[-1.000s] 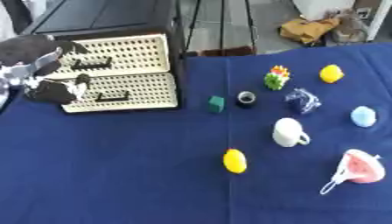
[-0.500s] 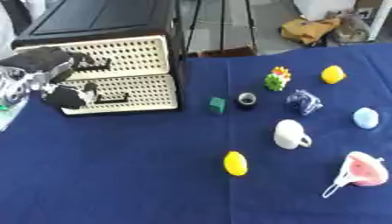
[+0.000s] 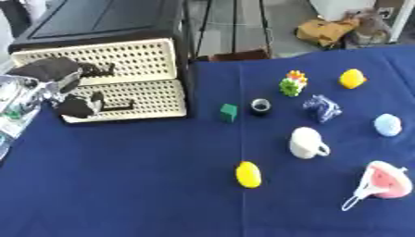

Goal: Pick up objects from table and place into drawer.

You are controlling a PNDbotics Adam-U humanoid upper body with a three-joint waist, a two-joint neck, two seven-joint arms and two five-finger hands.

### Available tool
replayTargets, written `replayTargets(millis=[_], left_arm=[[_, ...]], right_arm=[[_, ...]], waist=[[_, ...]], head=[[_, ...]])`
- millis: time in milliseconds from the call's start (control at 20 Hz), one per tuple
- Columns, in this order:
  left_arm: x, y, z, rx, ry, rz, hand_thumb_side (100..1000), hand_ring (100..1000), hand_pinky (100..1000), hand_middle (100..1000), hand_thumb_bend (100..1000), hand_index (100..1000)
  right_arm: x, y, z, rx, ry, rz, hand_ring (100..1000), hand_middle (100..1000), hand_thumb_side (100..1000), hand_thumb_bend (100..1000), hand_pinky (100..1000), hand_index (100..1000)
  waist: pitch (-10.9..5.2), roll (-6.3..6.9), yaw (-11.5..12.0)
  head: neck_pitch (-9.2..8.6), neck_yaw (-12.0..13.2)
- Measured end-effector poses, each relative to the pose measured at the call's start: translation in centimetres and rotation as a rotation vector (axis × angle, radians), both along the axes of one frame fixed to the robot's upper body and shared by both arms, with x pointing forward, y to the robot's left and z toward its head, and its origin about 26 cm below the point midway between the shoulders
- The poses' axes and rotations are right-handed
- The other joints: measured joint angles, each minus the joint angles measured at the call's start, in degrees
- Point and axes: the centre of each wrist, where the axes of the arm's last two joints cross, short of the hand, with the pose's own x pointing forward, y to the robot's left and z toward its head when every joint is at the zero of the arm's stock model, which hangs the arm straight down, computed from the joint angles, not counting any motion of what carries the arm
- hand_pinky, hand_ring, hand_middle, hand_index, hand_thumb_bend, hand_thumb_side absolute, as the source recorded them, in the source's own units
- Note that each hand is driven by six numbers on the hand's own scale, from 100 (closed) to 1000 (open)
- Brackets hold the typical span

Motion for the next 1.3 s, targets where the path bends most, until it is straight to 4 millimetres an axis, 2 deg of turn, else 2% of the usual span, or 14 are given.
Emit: replayTargets(millis=[250, 450, 850, 1300], left_arm=[[0.1, 0.1, 0.2, -0.013, -0.011, 0.006, 470, 100, 100, 101, 100, 892], [0.6, 0.6, 0.4, -0.029, 0.031, 0.021, 463, 100, 100, 101, 100, 912], [1.1, 1.2, 0.7, -0.033, 0.088, 0.025, 473, 100, 100, 100, 100, 685], [0.5, 0.8, 0.6, 0.013, 0.099, 0.015, 412, 100, 100, 101, 100, 671]], right_arm=[[0.0, 0.0, 0.0, -0.006, 0.004, 0.002, 686, 632, 965, 100, 608, 753], [0.0, 0.1, 0.0, -0.007, 0.004, 0.004, 687, 632, 964, 100, 609, 751], [0.0, 0.1, -0.1, -0.001, 0.004, 0.002, 686, 630, 965, 100, 612, 752], [0.0, 0.1, -0.1, 0.004, 0.011, -0.005, 686, 629, 965, 100, 614, 752]], waist=[[0.09, -0.01, -0.2], [0.14, 0.13, -0.4], [0.24, 0.33, -0.6], [0.16, 0.27, 0.0]], head=[[-0.18, 0.0], [-0.47, 0.3], [-0.51, 0.5], [-0.45, 0.4]])
